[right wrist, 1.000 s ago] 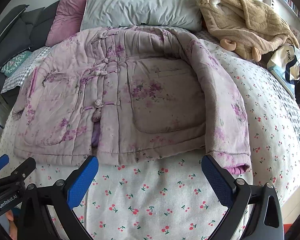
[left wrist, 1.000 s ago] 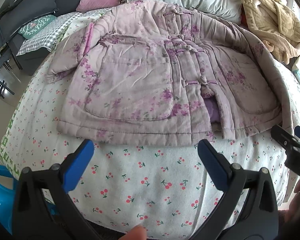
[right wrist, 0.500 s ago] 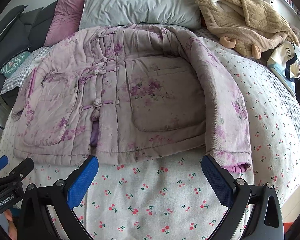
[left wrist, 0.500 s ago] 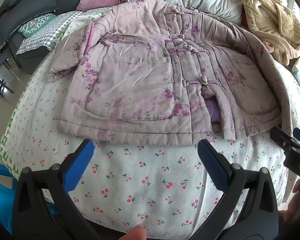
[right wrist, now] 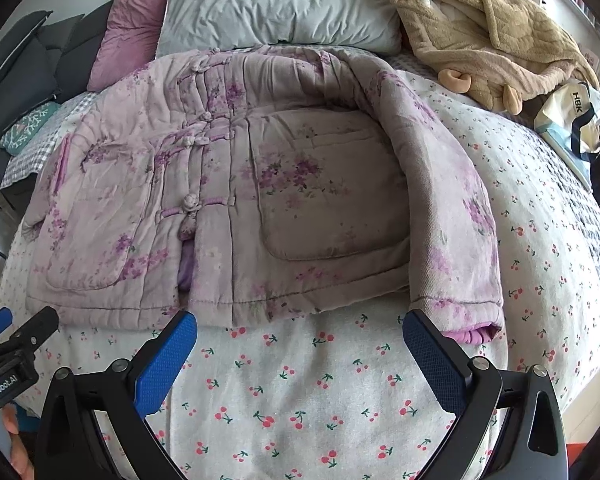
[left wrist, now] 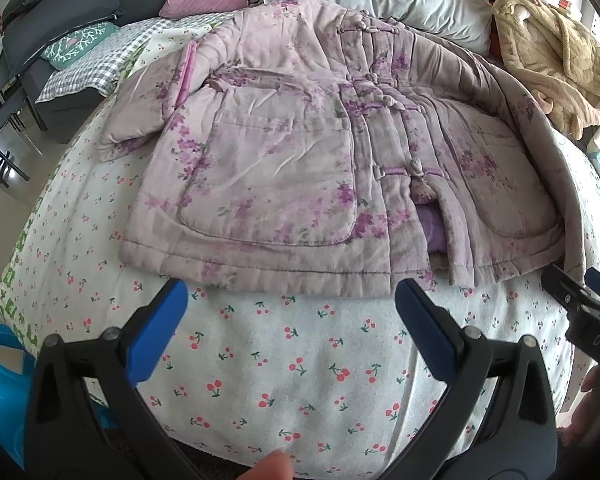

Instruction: Fold large clothes

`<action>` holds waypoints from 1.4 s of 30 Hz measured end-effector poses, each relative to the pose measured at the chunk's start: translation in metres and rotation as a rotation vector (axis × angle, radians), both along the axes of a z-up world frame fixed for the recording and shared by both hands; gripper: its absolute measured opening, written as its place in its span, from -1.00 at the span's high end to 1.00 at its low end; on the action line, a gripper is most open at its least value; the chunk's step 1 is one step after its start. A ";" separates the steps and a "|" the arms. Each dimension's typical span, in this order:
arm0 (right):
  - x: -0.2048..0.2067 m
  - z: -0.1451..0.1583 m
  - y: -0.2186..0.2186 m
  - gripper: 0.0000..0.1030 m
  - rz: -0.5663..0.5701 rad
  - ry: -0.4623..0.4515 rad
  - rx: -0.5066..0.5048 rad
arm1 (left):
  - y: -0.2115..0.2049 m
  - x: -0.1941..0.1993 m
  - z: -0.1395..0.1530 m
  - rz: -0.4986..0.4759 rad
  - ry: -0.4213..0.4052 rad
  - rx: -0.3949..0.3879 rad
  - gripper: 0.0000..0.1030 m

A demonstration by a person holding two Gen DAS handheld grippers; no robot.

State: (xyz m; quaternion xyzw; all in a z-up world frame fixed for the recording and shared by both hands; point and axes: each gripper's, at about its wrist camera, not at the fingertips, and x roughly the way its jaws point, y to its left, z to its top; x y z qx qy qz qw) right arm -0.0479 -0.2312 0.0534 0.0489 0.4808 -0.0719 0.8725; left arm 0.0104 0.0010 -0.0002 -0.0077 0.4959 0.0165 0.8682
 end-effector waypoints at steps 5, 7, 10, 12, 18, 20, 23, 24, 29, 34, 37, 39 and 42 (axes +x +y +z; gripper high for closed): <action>0.002 -0.002 0.003 -1.00 0.003 0.007 -0.008 | 0.002 -0.001 0.002 -0.002 -0.001 -0.007 -1.00; 0.002 -0.003 0.003 -1.00 0.003 0.010 -0.009 | 0.003 -0.001 0.003 -0.001 -0.003 -0.009 -1.00; 0.003 -0.005 0.002 -1.00 0.005 0.012 -0.009 | 0.004 -0.001 0.003 0.004 -0.004 -0.010 -1.00; 0.003 -0.005 0.002 -1.00 0.005 0.010 -0.014 | 0.005 0.000 0.003 0.006 -0.002 -0.011 -1.00; 0.002 -0.004 0.000 -1.00 0.001 0.004 -0.014 | 0.006 0.001 0.003 0.005 -0.002 -0.012 -1.00; 0.002 -0.005 0.000 -1.00 0.003 0.002 -0.004 | 0.007 0.001 0.003 0.008 -0.008 -0.015 -1.00; 0.005 -0.008 0.000 -1.00 0.022 0.005 0.042 | 0.010 0.002 0.003 0.017 -0.041 -0.054 -1.00; 0.006 -0.010 0.001 -1.00 0.031 0.006 0.059 | 0.011 0.003 0.003 0.016 -0.052 -0.064 -1.00; 0.009 -0.012 -0.001 -1.00 0.047 0.009 0.124 | 0.013 0.009 0.000 -0.026 -0.037 -0.088 -1.00; 0.013 -0.009 -0.002 -1.00 0.063 -0.002 0.094 | 0.012 0.014 -0.003 -0.084 -0.008 -0.132 -1.00; 0.016 -0.008 -0.003 -1.00 0.071 -0.003 0.103 | 0.011 0.015 -0.002 -0.105 -0.006 -0.114 -1.00; 0.020 -0.008 -0.002 -1.00 0.077 -0.006 0.096 | 0.012 0.017 -0.001 -0.123 0.002 -0.122 -1.00; 0.028 -0.011 0.001 -1.00 0.099 -0.005 0.100 | 0.016 0.022 0.003 -0.169 0.012 -0.148 -1.00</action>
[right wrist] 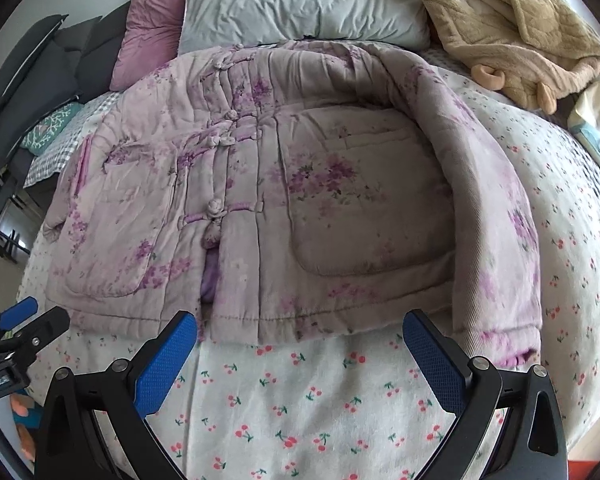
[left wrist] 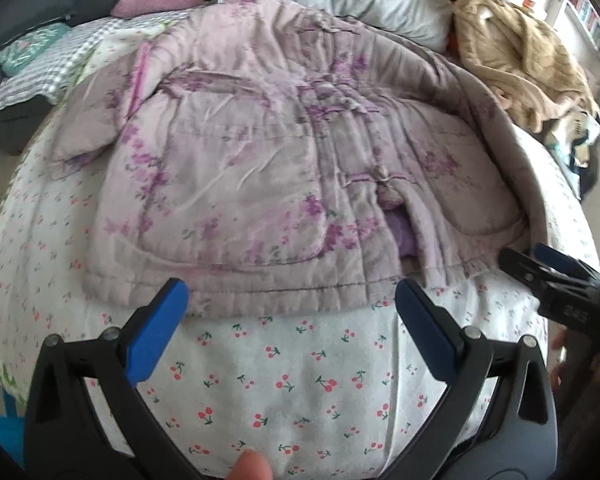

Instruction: Fold large clothes

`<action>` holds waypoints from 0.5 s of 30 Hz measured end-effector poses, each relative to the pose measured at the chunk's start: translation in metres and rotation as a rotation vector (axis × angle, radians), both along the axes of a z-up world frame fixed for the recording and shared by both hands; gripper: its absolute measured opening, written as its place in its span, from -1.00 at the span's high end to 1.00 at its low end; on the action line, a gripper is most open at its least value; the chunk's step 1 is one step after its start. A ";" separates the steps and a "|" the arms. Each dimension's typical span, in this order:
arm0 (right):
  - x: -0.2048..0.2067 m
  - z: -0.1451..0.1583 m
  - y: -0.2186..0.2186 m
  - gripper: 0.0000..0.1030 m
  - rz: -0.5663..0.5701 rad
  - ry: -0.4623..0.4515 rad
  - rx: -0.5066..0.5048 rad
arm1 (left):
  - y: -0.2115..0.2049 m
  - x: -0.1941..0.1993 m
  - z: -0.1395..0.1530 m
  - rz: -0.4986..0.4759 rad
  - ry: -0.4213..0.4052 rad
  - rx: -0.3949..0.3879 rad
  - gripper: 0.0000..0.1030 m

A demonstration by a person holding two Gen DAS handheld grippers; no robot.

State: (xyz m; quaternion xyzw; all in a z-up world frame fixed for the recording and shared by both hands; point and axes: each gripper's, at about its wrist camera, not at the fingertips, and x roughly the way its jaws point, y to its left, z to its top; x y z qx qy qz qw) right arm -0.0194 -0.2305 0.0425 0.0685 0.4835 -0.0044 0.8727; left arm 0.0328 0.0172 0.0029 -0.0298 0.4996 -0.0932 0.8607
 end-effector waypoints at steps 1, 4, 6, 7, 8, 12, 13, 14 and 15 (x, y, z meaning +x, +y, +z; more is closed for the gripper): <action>0.005 -0.002 0.001 -1.00 0.009 0.003 0.004 | 0.003 0.003 0.003 -0.002 -0.005 0.009 -1.00; 0.019 -0.013 0.005 -1.00 0.031 0.023 -0.001 | 0.008 0.010 0.012 0.008 -0.041 0.073 -1.00; 0.025 -0.018 0.005 -1.00 0.037 0.035 -0.019 | 0.013 0.016 0.014 0.008 -0.049 0.102 -1.00; 0.030 -0.021 0.004 -1.00 0.042 0.042 -0.032 | 0.016 0.020 0.013 0.008 -0.046 0.109 -1.00; 0.031 -0.022 0.002 -1.00 0.042 0.044 -0.034 | 0.020 0.025 0.011 0.010 -0.038 0.110 -1.00; 0.038 -0.029 -0.023 -1.00 -0.015 0.069 -0.001 | 0.042 0.040 -0.009 0.052 -0.023 0.099 -1.00; 0.038 -0.032 -0.030 -1.00 -0.029 0.077 0.006 | 0.051 0.045 -0.019 0.071 -0.008 0.105 -1.00; 0.038 -0.032 -0.034 -1.00 -0.035 0.080 0.010 | 0.057 0.049 -0.027 0.083 0.010 0.109 -0.99; 0.038 -0.036 -0.043 -1.00 -0.048 0.090 0.008 | 0.067 0.056 -0.037 0.097 0.037 0.110 -0.95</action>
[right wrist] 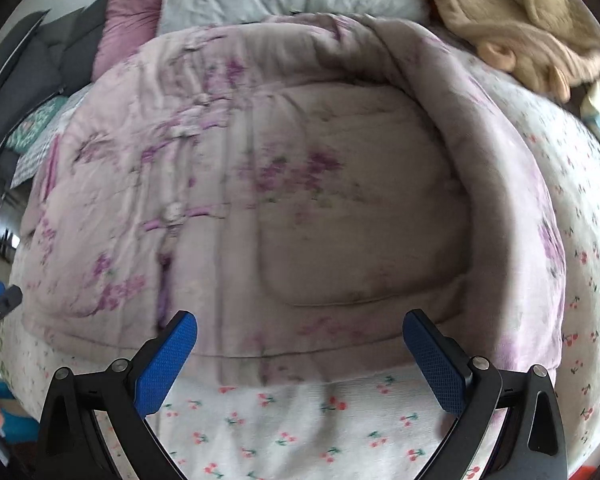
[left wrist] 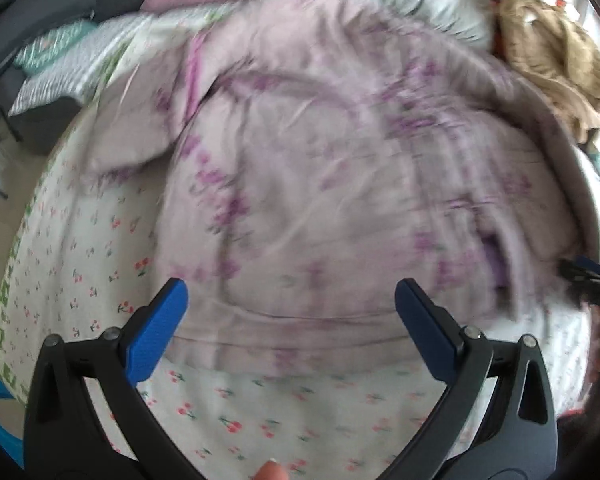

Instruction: Fold large clothes

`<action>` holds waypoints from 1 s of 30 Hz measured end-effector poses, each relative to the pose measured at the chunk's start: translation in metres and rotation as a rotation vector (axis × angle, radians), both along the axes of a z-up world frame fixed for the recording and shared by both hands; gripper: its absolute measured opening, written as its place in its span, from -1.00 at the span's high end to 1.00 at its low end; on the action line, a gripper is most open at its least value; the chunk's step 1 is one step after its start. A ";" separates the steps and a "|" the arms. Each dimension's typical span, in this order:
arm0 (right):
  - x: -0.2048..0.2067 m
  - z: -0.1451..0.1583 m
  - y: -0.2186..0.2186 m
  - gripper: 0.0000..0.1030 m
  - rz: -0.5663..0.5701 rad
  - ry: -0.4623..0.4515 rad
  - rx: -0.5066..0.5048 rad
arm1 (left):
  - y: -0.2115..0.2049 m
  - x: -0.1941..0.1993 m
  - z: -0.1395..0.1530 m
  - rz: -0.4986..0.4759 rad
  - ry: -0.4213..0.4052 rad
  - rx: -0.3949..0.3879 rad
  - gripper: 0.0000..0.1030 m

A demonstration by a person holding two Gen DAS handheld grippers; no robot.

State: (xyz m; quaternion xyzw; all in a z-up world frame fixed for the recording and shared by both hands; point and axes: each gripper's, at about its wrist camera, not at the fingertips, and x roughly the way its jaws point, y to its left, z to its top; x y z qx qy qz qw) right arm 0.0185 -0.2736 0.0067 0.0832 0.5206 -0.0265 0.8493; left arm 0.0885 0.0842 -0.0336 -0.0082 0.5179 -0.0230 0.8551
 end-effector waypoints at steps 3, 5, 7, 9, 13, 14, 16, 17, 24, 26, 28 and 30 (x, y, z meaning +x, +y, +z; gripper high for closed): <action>0.002 -0.001 -0.019 -0.99 -0.018 0.010 -0.067 | 0.024 0.012 -0.019 0.040 0.024 0.009 -0.91; 0.003 0.009 -0.040 -0.99 -0.072 -0.026 -0.179 | 0.040 0.017 -0.028 0.061 0.035 0.004 -0.90; 0.004 0.023 -0.071 -0.99 -0.172 -0.081 -0.313 | 0.054 0.021 -0.036 0.079 0.046 -0.026 -0.90; 0.005 0.028 -0.089 -1.00 -0.218 -0.104 -0.323 | 0.066 0.026 -0.044 0.095 0.062 -0.084 -0.90; 0.004 0.028 -0.121 -1.00 -0.216 -0.144 -0.136 | 0.078 0.032 -0.059 0.115 0.092 -0.207 -0.86; 0.004 0.027 -0.124 -1.00 -0.212 -0.145 -0.098 | 0.078 0.032 -0.060 0.115 0.090 -0.215 -0.86; 0.002 0.024 -0.126 -0.98 -0.171 -0.145 0.085 | 0.076 0.031 -0.058 0.102 0.072 -0.235 -0.67; 0.001 0.026 -0.122 -0.93 -0.153 -0.145 0.119 | 0.075 0.030 -0.057 0.097 0.070 -0.248 -0.62; 0.009 -0.011 -0.097 -0.62 -0.098 0.048 0.015 | 0.075 0.028 -0.060 0.087 0.074 -0.257 -0.50; 0.014 -0.020 -0.098 -0.62 -0.099 0.067 -0.034 | 0.074 0.027 -0.061 0.080 0.076 -0.247 -0.49; 0.021 -0.033 -0.100 -0.63 -0.107 0.067 -0.038 | 0.074 0.027 -0.062 0.079 0.072 -0.237 -0.42; 0.022 -0.036 -0.094 -0.63 -0.105 0.045 -0.041 | 0.073 0.026 -0.061 0.079 0.066 -0.246 0.09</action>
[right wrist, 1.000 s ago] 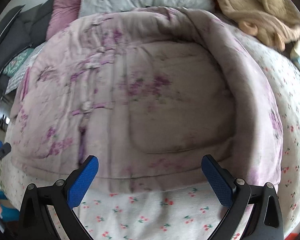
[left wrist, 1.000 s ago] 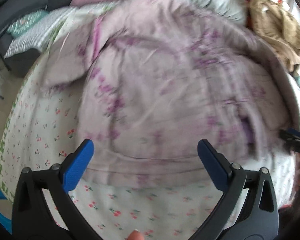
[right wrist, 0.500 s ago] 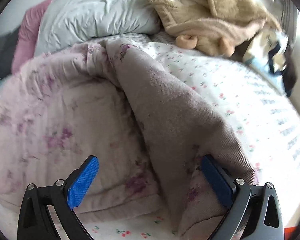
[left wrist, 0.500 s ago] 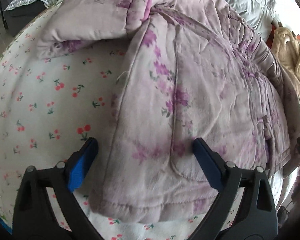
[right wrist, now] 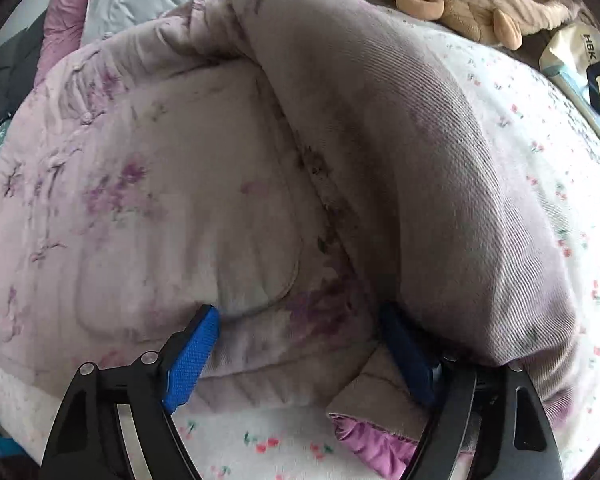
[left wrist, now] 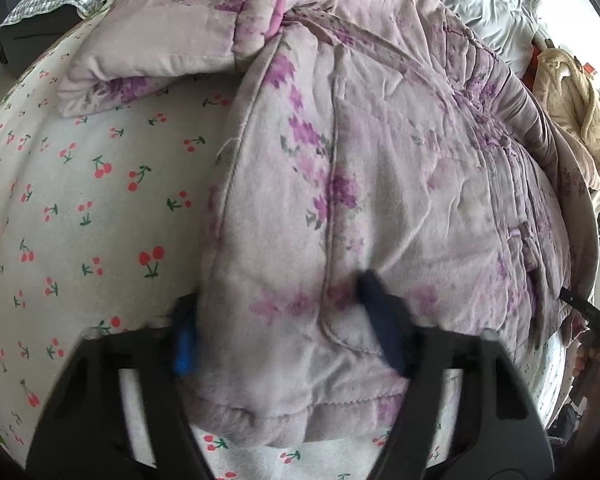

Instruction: Fold large clothes

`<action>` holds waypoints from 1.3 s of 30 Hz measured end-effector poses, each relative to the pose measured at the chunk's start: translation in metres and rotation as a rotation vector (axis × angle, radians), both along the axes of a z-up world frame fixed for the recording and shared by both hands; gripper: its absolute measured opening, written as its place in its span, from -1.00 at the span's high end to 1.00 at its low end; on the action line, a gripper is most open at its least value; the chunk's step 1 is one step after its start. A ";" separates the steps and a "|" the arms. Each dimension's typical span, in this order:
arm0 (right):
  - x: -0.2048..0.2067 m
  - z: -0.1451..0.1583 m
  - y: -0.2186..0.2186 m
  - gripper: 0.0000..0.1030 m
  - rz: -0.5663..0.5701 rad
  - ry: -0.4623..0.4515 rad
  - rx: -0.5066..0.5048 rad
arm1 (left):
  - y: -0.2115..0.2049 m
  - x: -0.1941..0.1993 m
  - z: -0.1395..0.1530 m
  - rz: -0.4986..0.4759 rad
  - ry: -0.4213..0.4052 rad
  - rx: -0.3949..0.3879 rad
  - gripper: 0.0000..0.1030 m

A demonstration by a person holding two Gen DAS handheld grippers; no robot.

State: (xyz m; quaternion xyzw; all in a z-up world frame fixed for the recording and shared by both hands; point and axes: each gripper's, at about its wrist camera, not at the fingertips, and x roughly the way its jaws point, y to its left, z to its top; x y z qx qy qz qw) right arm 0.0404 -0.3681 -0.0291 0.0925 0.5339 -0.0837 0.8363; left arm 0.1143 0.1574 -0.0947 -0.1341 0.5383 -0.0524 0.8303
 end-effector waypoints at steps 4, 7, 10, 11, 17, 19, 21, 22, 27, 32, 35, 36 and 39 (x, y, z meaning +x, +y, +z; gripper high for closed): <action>-0.006 0.015 0.001 0.74 0.008 -0.086 0.128 | -0.006 -0.008 0.024 0.017 -0.061 -0.057 0.62; -0.029 0.057 -0.003 0.79 0.016 -0.218 0.235 | -0.008 -0.025 0.071 -0.011 -0.190 -0.091 0.67; -0.050 0.105 -0.008 0.81 0.019 -0.317 0.306 | -0.009 -0.045 0.121 -0.056 -0.283 -0.113 0.71; -0.051 0.114 -0.005 0.81 0.022 -0.328 0.307 | -0.009 -0.053 0.140 -0.070 -0.304 -0.125 0.71; -0.105 0.209 0.018 0.81 0.123 -0.414 0.229 | -0.003 -0.092 0.219 -0.127 -0.366 -0.147 0.73; -0.127 0.222 0.033 0.80 0.169 -0.381 0.156 | 0.003 -0.101 0.220 -0.147 -0.326 -0.135 0.72; -0.132 0.214 0.045 0.80 0.196 -0.324 0.099 | 0.005 -0.104 0.203 -0.157 -0.267 -0.093 0.71; -0.139 0.203 0.049 0.79 0.206 -0.286 0.084 | 0.008 -0.106 0.190 -0.158 -0.232 -0.073 0.71; -0.129 0.096 0.054 0.77 0.193 -0.040 0.026 | 0.013 -0.101 0.082 -0.140 0.024 0.022 0.69; -0.107 0.011 0.055 0.61 0.160 0.154 -0.120 | 0.009 -0.088 0.024 -0.140 0.125 0.175 0.50; -0.106 0.018 0.047 0.45 0.150 0.143 -0.083 | 0.011 -0.088 0.050 -0.142 0.040 0.211 -0.06; -0.109 0.029 0.045 0.38 0.144 0.119 -0.062 | 0.012 -0.088 0.058 -0.134 0.012 0.226 -0.46; -0.116 0.066 0.046 -0.36 0.153 0.020 0.005 | 0.016 -0.091 0.083 -0.115 -0.094 0.250 -0.58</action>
